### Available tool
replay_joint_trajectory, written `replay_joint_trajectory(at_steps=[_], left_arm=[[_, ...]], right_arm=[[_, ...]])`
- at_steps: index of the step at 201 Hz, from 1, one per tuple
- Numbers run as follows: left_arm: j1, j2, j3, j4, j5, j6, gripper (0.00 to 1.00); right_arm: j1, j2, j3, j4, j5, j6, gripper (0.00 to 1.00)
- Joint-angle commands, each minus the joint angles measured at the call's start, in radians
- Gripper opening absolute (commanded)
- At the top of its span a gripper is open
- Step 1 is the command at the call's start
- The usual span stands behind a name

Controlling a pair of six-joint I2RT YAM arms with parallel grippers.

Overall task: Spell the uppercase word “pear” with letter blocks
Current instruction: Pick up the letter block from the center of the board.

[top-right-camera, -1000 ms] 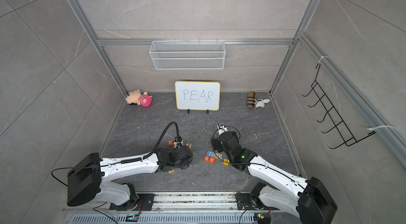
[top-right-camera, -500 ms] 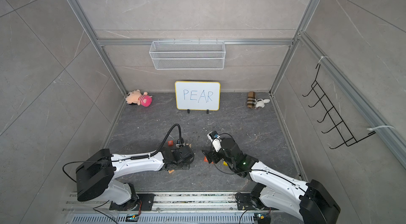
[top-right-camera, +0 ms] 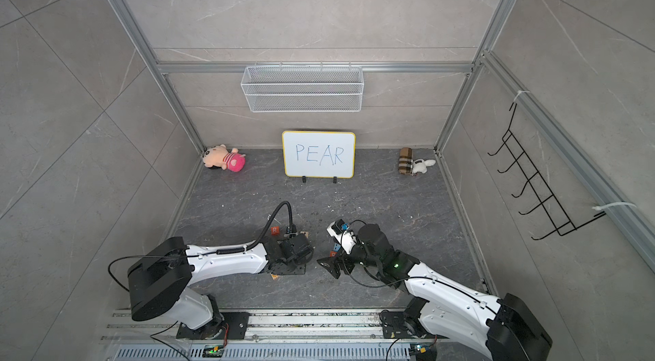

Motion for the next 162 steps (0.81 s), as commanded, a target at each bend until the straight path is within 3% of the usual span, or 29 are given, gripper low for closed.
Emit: replay_joint_trajectory(at_steps=[1, 162], left_arm=[[0.008, 0.019, -0.003, 0.011, 0.020, -0.006, 0.46], [0.008, 0.015, 0.023, -0.039, 0.012, -0.014, 0.26]], right_arm=[[0.005, 0.018, 0.006, -0.014, -0.005, -0.010, 0.99], [0.007, 0.064, 0.047, -0.025, 0.089, -0.048, 0.99]])
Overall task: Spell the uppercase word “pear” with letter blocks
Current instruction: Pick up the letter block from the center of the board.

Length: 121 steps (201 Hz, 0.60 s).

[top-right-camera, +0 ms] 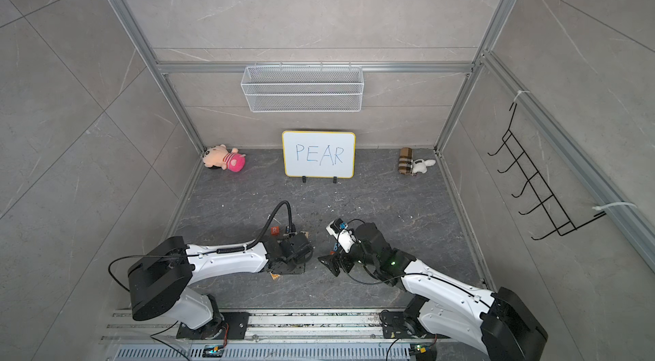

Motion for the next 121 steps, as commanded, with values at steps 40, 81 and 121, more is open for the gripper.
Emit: replay_joint_trajectory(at_steps=[40, 81, 121], left_arm=[[0.003, -0.038, 0.039, -0.088, -0.010, -0.019, 0.25], [0.012, -0.102, 0.098, -0.222, -0.020, -0.041, 0.23], [0.077, -0.148, 0.184, -0.302, -0.004, 0.014, 0.22]], right_arm=[[0.007, 0.002, 0.041, -0.017, 0.025, -0.015, 0.99], [0.007, 0.007, 0.050, -0.004, 0.032, -0.017, 0.99], [0.006, 0.005, 0.056, 0.027, 0.049, -0.024, 0.99]])
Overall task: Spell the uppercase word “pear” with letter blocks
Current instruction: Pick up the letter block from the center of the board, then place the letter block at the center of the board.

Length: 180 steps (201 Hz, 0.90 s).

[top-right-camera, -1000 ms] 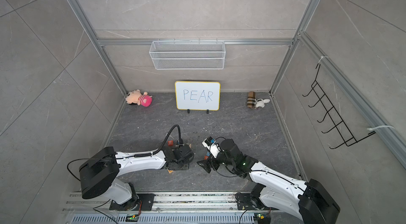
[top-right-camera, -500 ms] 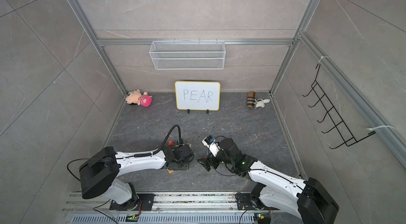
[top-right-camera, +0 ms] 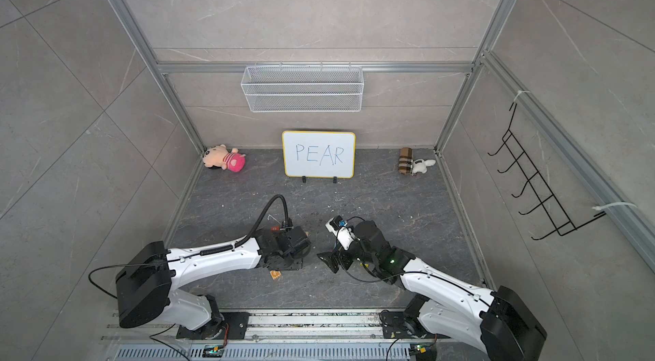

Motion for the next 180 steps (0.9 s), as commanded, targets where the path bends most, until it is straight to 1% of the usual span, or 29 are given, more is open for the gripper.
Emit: replay_joint_trajectory(at_steps=[1, 22, 43, 61, 82, 93, 106, 116, 129, 155, 180], left_arm=[[0.058, -0.056, 0.061, -0.093, 0.001, 0.034, 0.22], [0.178, -0.073, 0.113, -0.105, 0.028, 0.147, 0.22], [0.297, -0.060, 0.181, -0.087, 0.040, 0.269, 0.22], [0.383, -0.013, 0.236, -0.053, 0.075, 0.371, 0.22], [0.452, 0.068, 0.302, -0.007, 0.110, 0.474, 0.22], [0.467, 0.110, 0.338, 0.010, 0.123, 0.525, 0.22], [0.474, 0.162, 0.373, 0.027, 0.121, 0.583, 0.22], [0.490, 0.201, 0.397, 0.034, 0.141, 0.608, 0.20], [0.507, 0.236, 0.406, 0.069, 0.154, 0.640, 0.20], [0.530, 0.293, 0.447, 0.110, 0.163, 0.712, 0.20], [0.549, 0.364, 0.510, 0.098, 0.165, 0.761, 0.20]], right_arm=[[0.007, 0.000, 0.033, 0.022, 0.021, -0.022, 0.99], [0.007, 0.006, 0.040, 0.034, 0.035, -0.034, 0.99], [0.006, -0.008, 0.006, 0.135, 0.072, -0.044, 0.99], [0.007, 0.001, 0.000, 0.190, 0.105, -0.078, 0.99], [0.005, 0.036, 0.023, 0.218, 0.141, -0.118, 0.99], [-0.003, 0.060, 0.016, 0.275, 0.172, -0.103, 0.99], [-0.063, 0.105, 0.035, 0.291, 0.069, -0.073, 0.99], [-0.102, 0.150, 0.078, 0.264, 0.028, -0.032, 0.99], [-0.129, 0.199, 0.107, 0.261, -0.038, -0.017, 0.99], [-0.143, 0.257, 0.141, 0.248, -0.042, -0.004, 0.99], [-0.150, 0.264, 0.114, 0.280, 0.037, -0.001, 0.99]])
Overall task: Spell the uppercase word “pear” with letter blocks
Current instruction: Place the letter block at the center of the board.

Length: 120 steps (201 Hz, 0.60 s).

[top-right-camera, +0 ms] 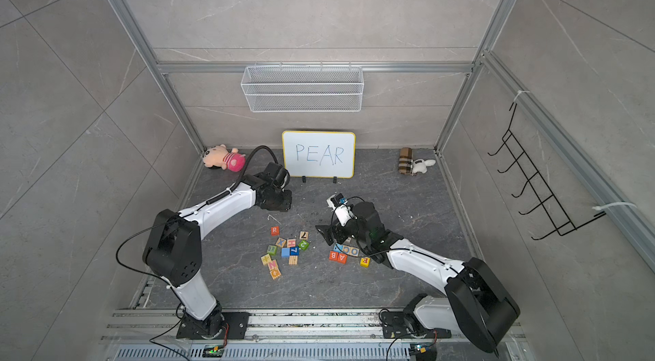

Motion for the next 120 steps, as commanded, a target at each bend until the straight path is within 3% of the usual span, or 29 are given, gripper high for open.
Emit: replay_joint_trajectory(at_steps=[1, 37, 72, 120], left_arm=[[0.019, 0.045, 0.086, 0.031, 0.025, 0.102, 0.20], [0.024, 0.140, 0.147, 0.038, 0.030, 0.097, 0.20], [0.024, 0.236, 0.214, 0.037, 0.065, 0.078, 0.19], [0.016, 0.273, 0.176, 0.123, 0.073, 0.052, 0.18]], right_arm=[[-0.008, 0.008, -0.006, 0.045, 0.032, 0.019, 0.99], [-0.008, -0.021, -0.128, 0.210, 0.106, 0.032, 0.99], [-0.005, -0.058, -0.137, 0.232, 0.100, 0.025, 0.99], [-0.001, 0.000, -0.086, 0.199, 0.031, 0.032, 0.99]])
